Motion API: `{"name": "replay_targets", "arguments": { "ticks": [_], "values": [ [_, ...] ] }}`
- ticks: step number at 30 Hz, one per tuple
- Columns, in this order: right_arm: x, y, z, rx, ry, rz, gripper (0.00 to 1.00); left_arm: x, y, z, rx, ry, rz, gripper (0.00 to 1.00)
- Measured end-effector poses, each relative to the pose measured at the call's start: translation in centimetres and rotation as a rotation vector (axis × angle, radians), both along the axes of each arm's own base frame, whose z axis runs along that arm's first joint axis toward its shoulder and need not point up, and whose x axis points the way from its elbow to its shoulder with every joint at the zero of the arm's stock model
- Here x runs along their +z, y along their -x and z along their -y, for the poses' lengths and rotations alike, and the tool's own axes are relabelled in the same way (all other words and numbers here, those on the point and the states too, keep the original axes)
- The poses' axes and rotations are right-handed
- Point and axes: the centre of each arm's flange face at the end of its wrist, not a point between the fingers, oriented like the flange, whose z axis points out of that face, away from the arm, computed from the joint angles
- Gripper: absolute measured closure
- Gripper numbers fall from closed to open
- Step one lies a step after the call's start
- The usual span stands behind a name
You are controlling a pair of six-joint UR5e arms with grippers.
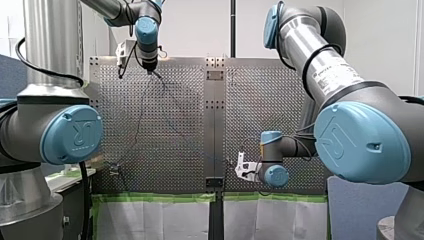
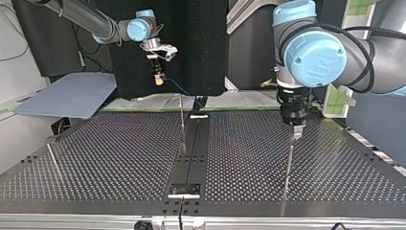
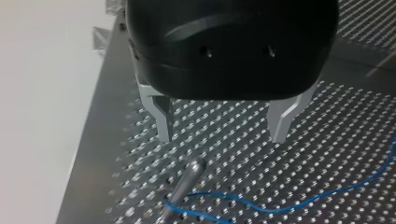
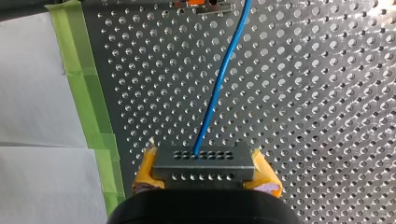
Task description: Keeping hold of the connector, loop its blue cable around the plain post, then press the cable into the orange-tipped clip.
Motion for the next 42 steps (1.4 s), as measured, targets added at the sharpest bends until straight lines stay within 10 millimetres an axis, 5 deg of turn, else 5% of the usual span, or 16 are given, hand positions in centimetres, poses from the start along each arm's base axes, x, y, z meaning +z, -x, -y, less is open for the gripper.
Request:
{"name": "replay_targets", "arguments": {
  "ticks": [27,42],
  "values": [
    [0.0,-0.3,-0.3,0.021,-0.005,0.002,0.98,-0.5,3.5,-1.8,0.109,-0.124,-0.225,0.01],
    [0.0,-0.4,-0.3,0.022,-0.003,0.003,0.98,-0.4,3.8,-1.9,0.122,-0.131,-0.231,0.01]
  ]
}}
